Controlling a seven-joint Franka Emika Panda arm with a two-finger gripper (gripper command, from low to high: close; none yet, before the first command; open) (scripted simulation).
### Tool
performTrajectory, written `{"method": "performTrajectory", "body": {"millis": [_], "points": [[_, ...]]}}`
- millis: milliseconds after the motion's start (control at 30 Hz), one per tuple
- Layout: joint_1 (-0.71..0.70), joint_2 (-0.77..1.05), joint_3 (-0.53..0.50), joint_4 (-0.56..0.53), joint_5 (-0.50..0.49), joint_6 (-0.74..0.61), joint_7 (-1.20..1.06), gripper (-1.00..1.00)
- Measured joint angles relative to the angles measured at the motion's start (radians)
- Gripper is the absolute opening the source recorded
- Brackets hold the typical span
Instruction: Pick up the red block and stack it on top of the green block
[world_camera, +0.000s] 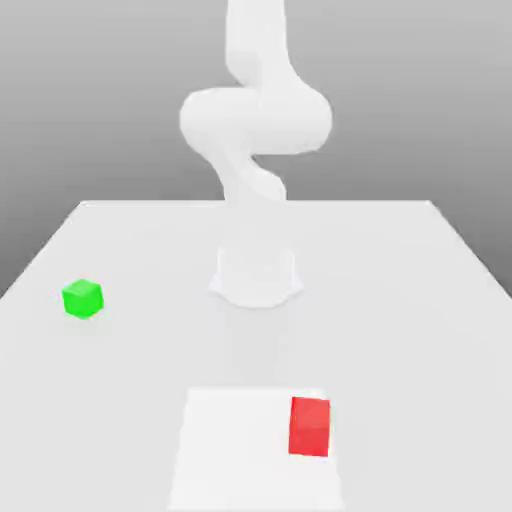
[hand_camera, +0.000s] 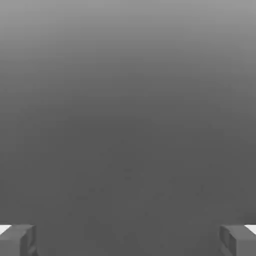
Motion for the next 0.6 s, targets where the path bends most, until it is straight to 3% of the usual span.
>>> {"method": "performTrajectory", "body": {"millis": [600], "points": [[0.028,0.66,0.109,-0.317,-0.01,0.36,0.228,0.0]]}}
